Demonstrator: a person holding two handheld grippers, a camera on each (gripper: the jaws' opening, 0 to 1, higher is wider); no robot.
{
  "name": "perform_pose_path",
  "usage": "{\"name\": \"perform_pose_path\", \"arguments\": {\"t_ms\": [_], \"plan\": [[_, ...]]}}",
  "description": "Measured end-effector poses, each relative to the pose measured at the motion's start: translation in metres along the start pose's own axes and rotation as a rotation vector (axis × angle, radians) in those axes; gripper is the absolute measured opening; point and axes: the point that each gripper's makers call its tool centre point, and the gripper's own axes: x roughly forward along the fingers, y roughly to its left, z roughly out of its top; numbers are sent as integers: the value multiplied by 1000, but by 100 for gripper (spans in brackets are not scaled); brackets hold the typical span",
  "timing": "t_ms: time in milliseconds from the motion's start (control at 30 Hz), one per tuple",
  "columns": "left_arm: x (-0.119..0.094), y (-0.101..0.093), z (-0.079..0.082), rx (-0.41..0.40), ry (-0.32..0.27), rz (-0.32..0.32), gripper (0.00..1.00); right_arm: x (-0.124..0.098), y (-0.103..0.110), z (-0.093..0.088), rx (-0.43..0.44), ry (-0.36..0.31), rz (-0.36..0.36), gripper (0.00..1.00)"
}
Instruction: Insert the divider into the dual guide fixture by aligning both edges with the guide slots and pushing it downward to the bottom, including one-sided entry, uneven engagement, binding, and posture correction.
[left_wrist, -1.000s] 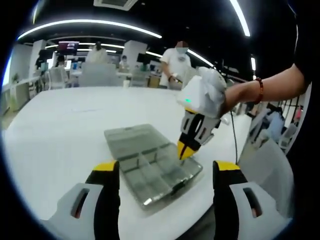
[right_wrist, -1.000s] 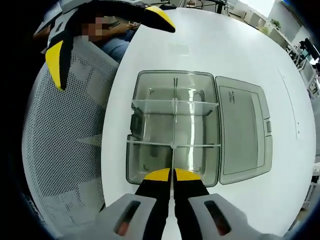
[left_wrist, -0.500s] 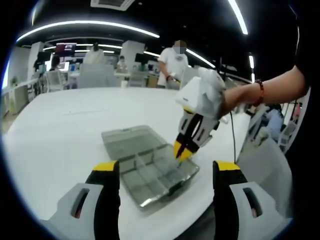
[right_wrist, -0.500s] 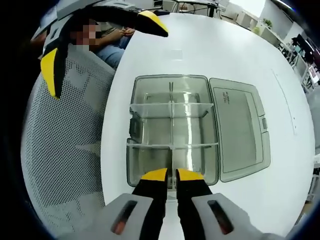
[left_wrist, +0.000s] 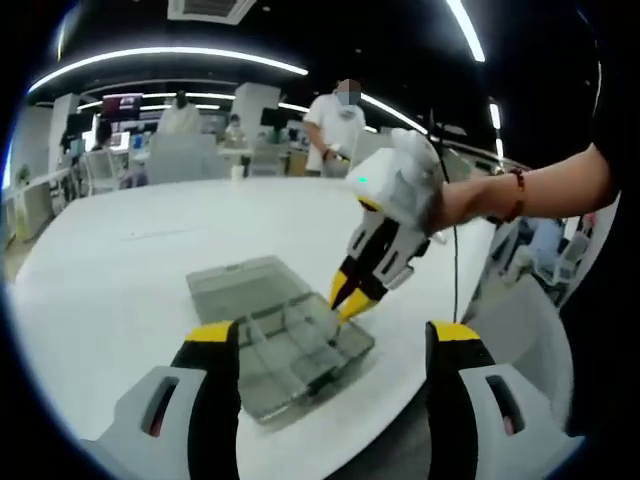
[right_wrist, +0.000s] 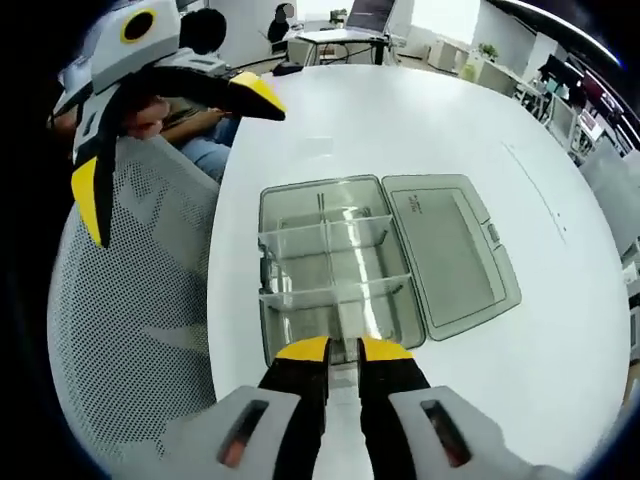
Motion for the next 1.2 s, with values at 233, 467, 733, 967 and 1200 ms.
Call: {"name": "perform_pose_path", "arguments": {"t_ms": [233,467,733,967,1200], "plan": [[5,-10,2,10,9,-15,75,-12,-3,-7,47,-52,-33,10],[9,-18,7,25,15,-28,75,-25,-4,-19,98,-94,-75,12],[13,-28,7,36,37,-65,75,-31,-2,-43,166,-109,-101,16],[20,-35,3,39,59,-91,75,-27,2,-62,236,-116,-118,23],[25,-40,3,42,67,-109,75,-23,-2,-72,302,-133,-169,27]]}}
